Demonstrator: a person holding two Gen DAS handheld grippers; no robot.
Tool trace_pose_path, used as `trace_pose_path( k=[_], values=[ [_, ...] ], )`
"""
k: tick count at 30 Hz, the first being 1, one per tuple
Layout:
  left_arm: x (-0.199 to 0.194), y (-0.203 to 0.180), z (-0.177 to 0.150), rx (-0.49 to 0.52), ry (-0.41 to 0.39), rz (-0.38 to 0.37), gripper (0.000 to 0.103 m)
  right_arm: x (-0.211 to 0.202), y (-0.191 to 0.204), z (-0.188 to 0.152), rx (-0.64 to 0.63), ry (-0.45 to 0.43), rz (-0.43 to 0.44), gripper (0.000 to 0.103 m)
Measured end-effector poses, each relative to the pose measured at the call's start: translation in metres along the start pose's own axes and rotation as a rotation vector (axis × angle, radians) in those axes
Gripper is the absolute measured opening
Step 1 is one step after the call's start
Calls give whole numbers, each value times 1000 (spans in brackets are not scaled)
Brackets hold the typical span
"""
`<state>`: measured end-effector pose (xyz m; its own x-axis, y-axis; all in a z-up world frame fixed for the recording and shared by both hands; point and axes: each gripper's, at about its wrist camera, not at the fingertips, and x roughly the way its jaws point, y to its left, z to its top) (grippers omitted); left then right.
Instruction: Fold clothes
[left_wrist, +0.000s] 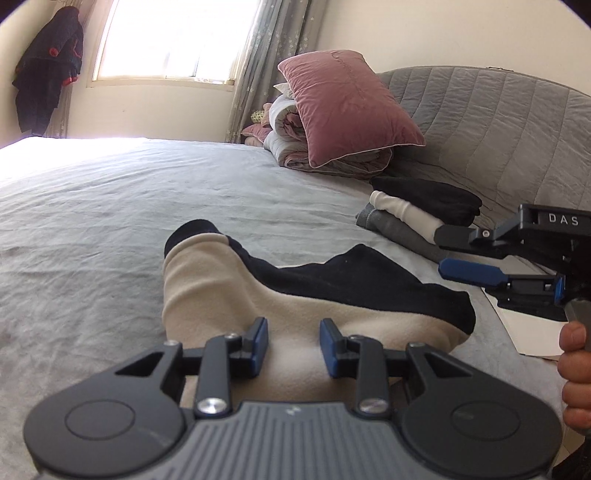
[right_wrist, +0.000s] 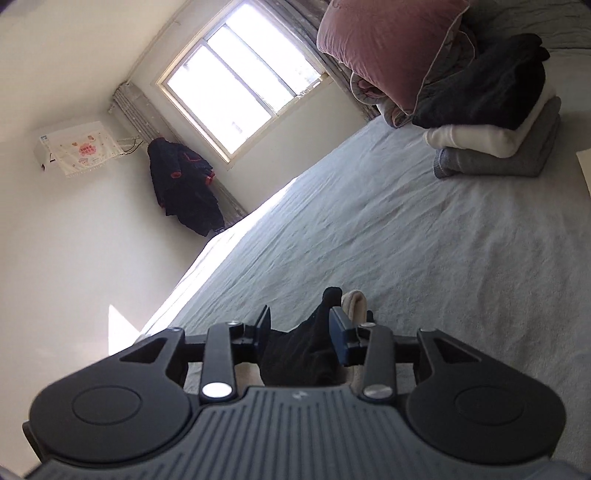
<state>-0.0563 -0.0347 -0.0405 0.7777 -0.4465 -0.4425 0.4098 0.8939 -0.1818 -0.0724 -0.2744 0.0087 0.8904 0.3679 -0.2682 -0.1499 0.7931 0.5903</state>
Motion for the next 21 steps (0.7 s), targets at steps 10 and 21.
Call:
trace_pose_path(
  k=[10,21],
  values=[
    [-6,22,13,-69,-15,-97,32,39,4,-53,-331,87,-117,30],
    [68,70,33,-137,33,40,26,39,-8,-49,-264,77,-80,29]
  ],
)
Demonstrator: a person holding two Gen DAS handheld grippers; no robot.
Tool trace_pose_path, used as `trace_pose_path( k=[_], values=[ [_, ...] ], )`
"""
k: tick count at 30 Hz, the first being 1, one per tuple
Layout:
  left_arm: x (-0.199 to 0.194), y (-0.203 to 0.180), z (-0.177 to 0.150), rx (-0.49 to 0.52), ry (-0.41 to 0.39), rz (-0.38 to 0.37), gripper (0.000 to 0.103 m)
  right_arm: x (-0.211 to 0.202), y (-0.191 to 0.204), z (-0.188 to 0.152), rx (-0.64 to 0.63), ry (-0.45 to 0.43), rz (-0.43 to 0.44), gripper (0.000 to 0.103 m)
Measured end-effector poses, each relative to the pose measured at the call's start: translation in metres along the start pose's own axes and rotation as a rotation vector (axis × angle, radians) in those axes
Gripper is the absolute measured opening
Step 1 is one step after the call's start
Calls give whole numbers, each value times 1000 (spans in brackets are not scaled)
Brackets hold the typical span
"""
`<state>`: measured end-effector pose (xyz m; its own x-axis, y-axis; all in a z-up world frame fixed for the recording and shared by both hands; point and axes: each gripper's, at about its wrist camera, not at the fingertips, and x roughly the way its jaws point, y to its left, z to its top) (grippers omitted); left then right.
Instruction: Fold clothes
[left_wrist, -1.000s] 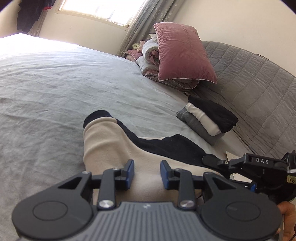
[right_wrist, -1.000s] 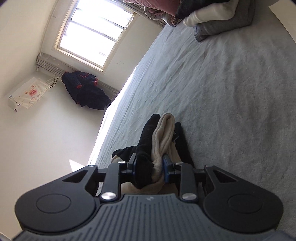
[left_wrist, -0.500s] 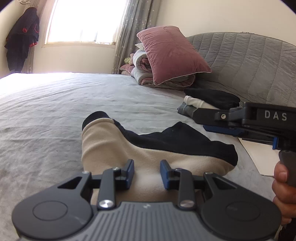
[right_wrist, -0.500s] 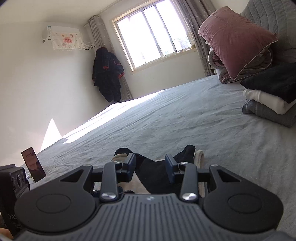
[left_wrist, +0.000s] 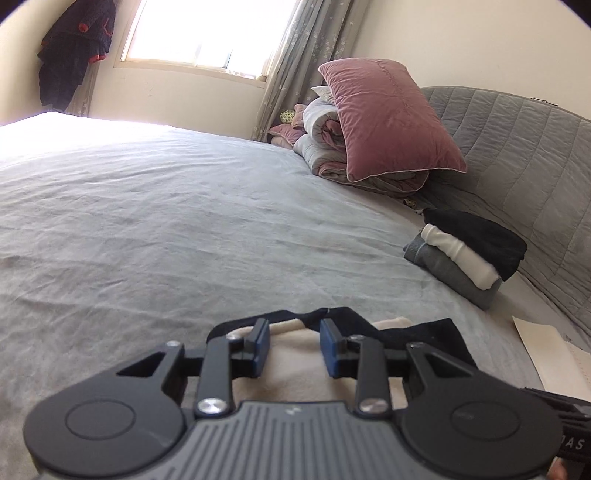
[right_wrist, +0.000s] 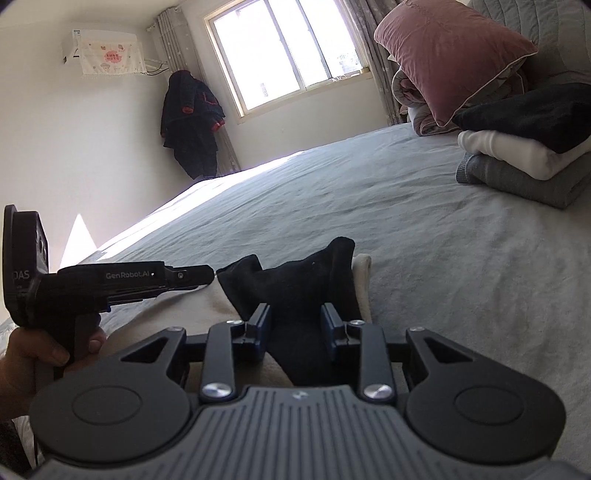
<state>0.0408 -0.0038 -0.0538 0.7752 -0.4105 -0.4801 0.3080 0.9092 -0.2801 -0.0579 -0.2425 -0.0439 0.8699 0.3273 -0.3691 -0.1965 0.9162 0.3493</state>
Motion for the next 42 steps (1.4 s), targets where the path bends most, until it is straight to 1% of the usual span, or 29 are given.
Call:
trace_pose_path(
  k=[3,5,6,7,9,10,11,13,15,17,18,19,22,23,25,26,27,29,30,33,34,36,37,38,39,40,42],
  values=[
    [7,-1,7,-10,-6,21,27,-1,-4,0,26,-1,14,29],
    [3,-5,15,-2,-19,61,33,-2,-8,0,48,-5,26,29],
    [0,-5,18,-9,-24,66,35,-3,-9,0,56,-7,31,29],
    [-4,-4,20,-17,-29,67,35,-3,-10,0,64,-9,36,29],
    [-17,-4,20,-21,-42,48,35,-7,-9,2,79,-15,41,30],
    [-26,-5,19,-17,-59,31,35,-9,-7,4,86,-18,41,34],
    [-35,-7,17,-11,-75,10,35,-11,-6,6,95,-21,42,36],
    [-51,-11,9,-2,-95,-27,35,-14,-3,16,98,-25,40,51],
    [-60,-15,0,4,-95,-51,35,-12,-1,27,78,-36,20,55],
    [-63,-22,-12,18,-95,-51,35,-4,-1,39,46,-28,-27,55],
    [-64,-25,-18,25,-95,-51,35,3,-1,44,32,-9,-47,55],
    [-64,-28,-24,30,-97,-40,35,10,-2,48,19,9,-67,55],
    [-60,-35,-40,40,-108,7,35,36,-9,52,23,68,-89,55],
    [-60,-37,-42,50,-113,22,35,44,-11,52,29,92,-93,54],
    [-60,-41,-42,62,-116,47,35,53,-13,49,26,121,-87,23],
    [-60,-41,-42,59,-117,53,35,54,-13,48,20,123,-91,22],
    [-60,-42,-43,62,-120,56,35,46,-9,47,12,67,-99,16],
    [-60,-44,-43,69,-125,57,35,31,-4,45,-2,-36,-116,14],
    [-59,-44,-43,73,-125,58,35,37,-8,41,8,-15,-140,12],
    [-57,-46,-45,94,-120,64,36,52,-21,32,40,44,-205,12],
    [-56,-47,-45,103,-119,69,36,50,-24,32,66,40,-190,12],
    [-56,-48,-44,105,-117,73,36,45,-31,33,119,34,-159,13],
    [-56,-47,-44,99,-115,70,36,42,-31,35,138,30,-151,18],
    [-57,-46,-43,92,-114,67,36,38,-31,38,151,23,-141,25],
    [-58,-45,-42,86,-112,64,36,31,-28,41,153,15,-139,33],
    [-60,-44,-40,76,-112,60,36,25,-25,44,133,8,-136,36],
    [-66,-42,-35,63,-113,51,36,13,-18,48,93,-4,-131,38]
  ],
)
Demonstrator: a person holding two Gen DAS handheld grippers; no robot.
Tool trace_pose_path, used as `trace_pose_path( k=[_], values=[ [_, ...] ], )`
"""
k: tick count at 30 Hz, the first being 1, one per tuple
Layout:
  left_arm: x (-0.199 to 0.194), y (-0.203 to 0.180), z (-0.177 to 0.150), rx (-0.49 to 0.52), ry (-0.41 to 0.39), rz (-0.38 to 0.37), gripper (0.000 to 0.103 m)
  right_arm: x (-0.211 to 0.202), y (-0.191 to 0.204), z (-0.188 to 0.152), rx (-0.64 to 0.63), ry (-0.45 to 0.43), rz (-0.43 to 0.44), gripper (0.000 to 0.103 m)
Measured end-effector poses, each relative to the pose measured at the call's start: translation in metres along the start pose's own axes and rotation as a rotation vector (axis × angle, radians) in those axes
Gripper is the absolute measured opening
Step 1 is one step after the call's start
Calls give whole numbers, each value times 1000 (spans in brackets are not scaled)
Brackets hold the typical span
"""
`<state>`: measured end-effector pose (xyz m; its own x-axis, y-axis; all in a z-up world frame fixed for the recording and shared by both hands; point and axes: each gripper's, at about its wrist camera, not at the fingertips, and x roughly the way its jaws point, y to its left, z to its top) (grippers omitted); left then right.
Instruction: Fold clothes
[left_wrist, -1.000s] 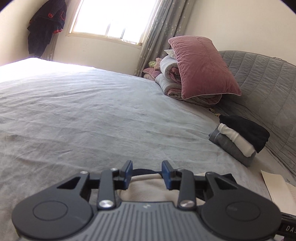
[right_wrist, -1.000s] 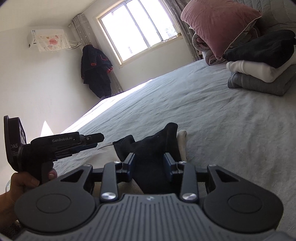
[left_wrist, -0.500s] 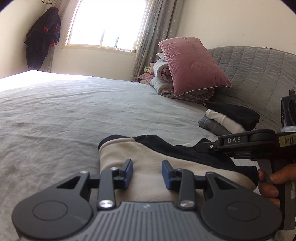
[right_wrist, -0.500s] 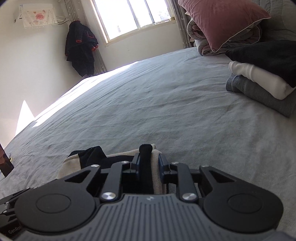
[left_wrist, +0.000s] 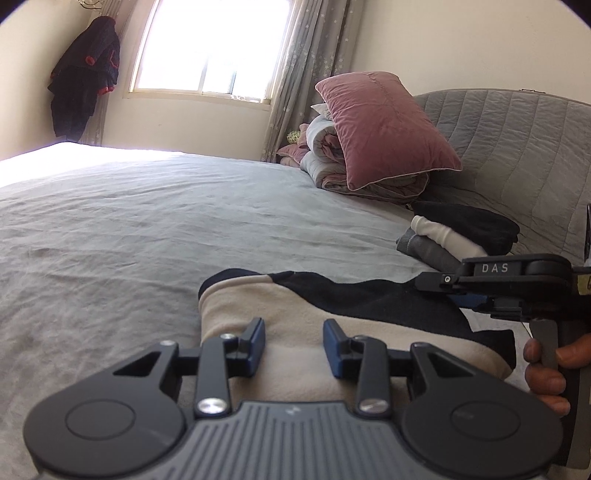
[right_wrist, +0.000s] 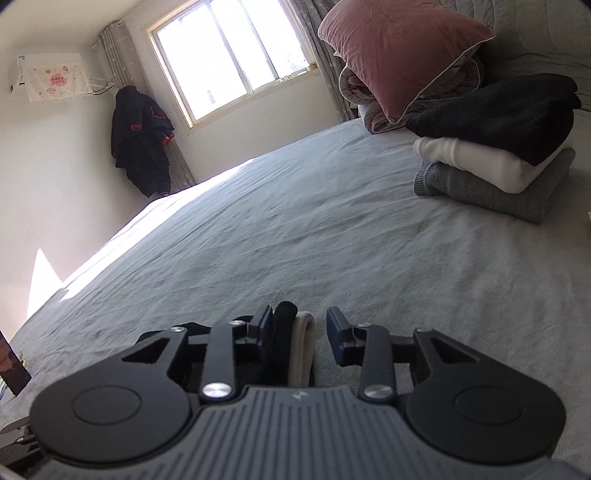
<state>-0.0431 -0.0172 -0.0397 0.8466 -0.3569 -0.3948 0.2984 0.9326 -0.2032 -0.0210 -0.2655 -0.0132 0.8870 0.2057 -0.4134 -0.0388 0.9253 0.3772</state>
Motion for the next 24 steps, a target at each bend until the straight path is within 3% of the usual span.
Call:
trace_pose_path(
  k=[5,10,17,20,24],
  values=[
    [-17,4,9,-41,-8,-22,36,-34,16,5,-76,-34,32,40],
    [-33,-3,5,-18,-20,-41,36,-57,42,-7,-195,-33,78,40],
    [-29,-18,-19,92,-15,-35,36,-43,43,-51,-332,33,3,39],
    [-28,-26,-22,160,-22,2,36,-42,33,-50,-264,40,20,42],
    [-33,-29,-7,125,25,39,41,-54,36,-40,-242,34,16,55]
  ],
)
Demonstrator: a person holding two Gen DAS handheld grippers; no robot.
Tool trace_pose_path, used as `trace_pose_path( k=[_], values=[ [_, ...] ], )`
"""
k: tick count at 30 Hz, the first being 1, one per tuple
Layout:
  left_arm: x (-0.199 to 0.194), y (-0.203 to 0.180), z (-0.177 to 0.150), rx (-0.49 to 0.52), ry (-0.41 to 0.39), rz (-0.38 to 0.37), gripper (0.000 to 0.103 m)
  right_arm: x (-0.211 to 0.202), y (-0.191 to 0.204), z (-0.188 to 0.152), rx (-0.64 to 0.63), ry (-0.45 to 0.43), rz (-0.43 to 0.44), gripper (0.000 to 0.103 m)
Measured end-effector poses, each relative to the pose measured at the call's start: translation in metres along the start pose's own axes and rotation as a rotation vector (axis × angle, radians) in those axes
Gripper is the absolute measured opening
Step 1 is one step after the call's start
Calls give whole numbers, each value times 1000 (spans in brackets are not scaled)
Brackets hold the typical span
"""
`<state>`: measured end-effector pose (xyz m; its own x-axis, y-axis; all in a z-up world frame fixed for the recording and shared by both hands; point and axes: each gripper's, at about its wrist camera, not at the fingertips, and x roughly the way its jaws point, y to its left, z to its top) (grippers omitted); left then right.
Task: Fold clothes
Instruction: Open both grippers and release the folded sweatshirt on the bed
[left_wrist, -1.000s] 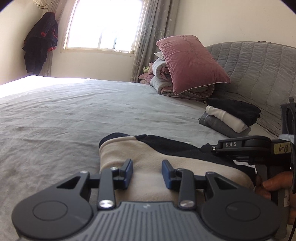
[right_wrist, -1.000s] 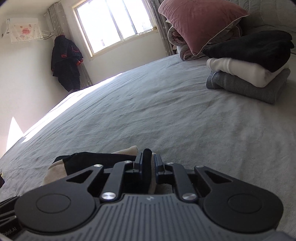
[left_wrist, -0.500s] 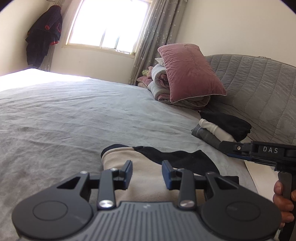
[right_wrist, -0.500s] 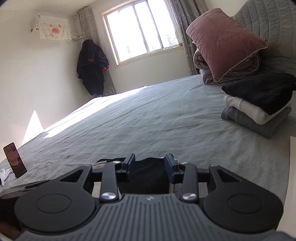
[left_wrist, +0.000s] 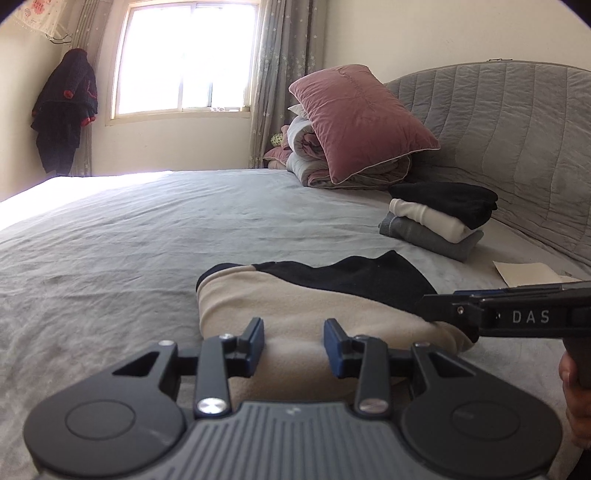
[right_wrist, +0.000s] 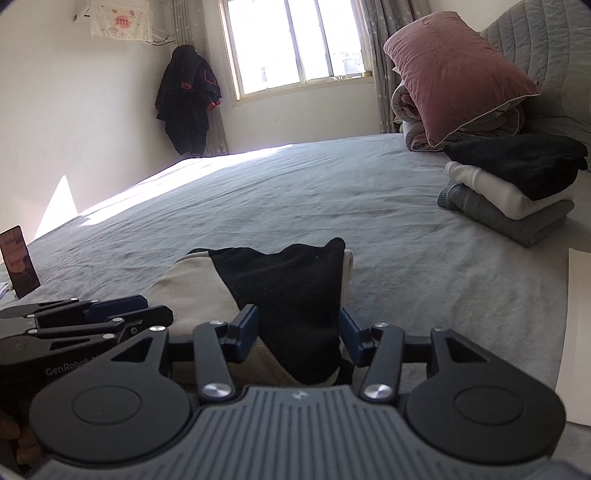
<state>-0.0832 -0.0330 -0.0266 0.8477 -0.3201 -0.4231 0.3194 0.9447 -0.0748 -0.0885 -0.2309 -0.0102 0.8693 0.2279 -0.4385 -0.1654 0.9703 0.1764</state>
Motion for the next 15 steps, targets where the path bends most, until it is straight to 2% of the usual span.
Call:
trace_pose_path(
  k=[3,8,11,13,14,15],
  values=[
    [-1,2,12,-10,61,12,53,-6,-2,5,-11,31,-16,60],
    [-5,-4,25,38,140,50,62,-18,-8,7,31,58,-29,72],
    [-6,-11,29,64,206,82,72,-24,-7,8,45,84,-25,79],
    [-5,-15,30,73,266,120,82,-24,-5,10,46,120,-41,88],
    [-5,-16,30,75,294,139,82,-24,-4,11,46,145,-56,91],
    [-5,-17,30,73,312,147,83,-24,-4,12,48,167,-66,99]
  ],
)
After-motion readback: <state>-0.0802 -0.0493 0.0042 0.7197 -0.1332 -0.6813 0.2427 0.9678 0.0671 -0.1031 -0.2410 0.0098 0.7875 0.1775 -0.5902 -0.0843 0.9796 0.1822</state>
